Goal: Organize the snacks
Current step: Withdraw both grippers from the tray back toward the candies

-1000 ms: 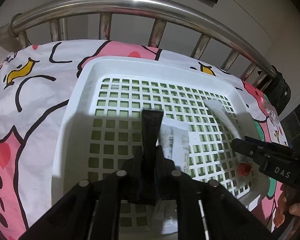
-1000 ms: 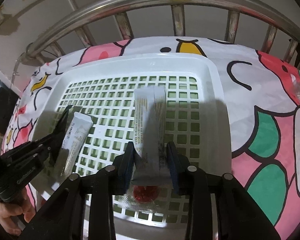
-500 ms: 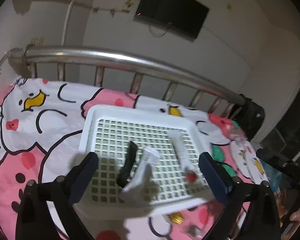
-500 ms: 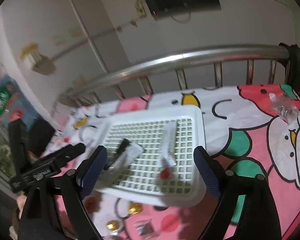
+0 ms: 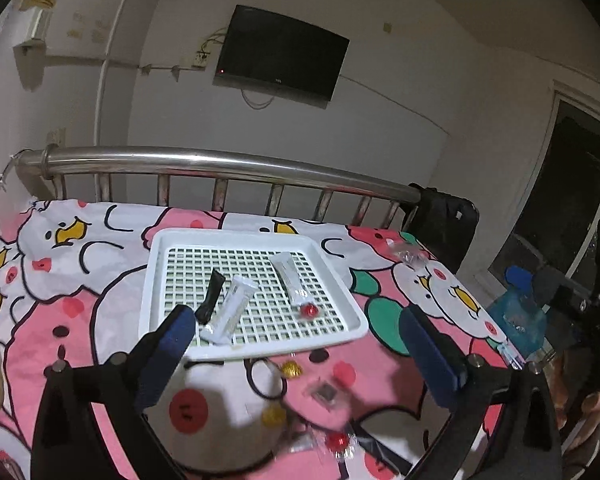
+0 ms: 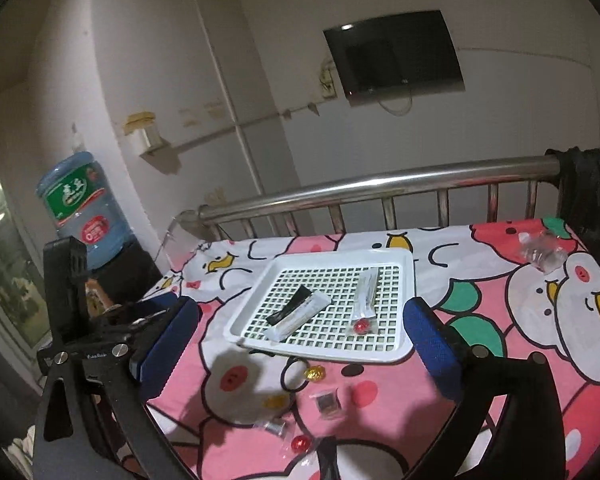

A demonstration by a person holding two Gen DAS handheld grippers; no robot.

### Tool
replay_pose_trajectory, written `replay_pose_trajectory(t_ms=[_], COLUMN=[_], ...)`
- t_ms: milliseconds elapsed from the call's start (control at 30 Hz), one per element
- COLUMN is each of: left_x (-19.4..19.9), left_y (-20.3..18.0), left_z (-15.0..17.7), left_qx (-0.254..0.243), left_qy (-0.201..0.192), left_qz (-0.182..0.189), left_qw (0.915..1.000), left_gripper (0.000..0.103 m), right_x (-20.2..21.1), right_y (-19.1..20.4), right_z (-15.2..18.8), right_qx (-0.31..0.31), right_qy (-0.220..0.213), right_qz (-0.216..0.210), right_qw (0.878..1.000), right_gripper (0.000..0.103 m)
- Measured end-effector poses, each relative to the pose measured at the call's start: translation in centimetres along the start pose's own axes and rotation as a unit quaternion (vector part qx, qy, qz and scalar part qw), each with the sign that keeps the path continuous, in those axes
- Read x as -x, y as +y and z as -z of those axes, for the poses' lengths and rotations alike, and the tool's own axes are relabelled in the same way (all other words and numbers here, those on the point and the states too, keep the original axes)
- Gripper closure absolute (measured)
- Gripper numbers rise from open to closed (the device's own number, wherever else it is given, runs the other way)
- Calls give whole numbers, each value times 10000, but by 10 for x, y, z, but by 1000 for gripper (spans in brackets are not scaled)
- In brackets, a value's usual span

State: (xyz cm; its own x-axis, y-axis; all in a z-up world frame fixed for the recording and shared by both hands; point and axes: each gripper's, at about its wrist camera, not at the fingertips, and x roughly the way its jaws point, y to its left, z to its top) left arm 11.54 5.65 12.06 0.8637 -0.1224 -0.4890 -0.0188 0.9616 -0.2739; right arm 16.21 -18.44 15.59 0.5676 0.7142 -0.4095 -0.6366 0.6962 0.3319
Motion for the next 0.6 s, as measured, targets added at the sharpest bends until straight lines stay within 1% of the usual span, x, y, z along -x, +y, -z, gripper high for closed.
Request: replay_pose_trajectory(t_ms=[267, 367, 533, 600], left_x=[16, 12, -7, -16], left_y=[-10, -10, -12, -13], left_z=[41, 60, 92, 102], left_qx=[-276, -234, -361, -370], left_qy=[308, 529, 965, 1112], left_qz=[107, 160, 41, 17], left_qw=[9991, 9982, 9947, 9931], left_gripper=[0, 0, 0, 1], right_x=[18, 19, 15, 9], right_y=[-4, -5, -8, -11], right_z=[37, 55, 83, 95], right_qx=[-164, -110, -58, -46], right_qy=[194, 301, 520, 673], right_qz=[47, 171, 275, 311], right_qw=[9997, 9993, 9983, 9972], right_gripper=[0, 0, 0, 0])
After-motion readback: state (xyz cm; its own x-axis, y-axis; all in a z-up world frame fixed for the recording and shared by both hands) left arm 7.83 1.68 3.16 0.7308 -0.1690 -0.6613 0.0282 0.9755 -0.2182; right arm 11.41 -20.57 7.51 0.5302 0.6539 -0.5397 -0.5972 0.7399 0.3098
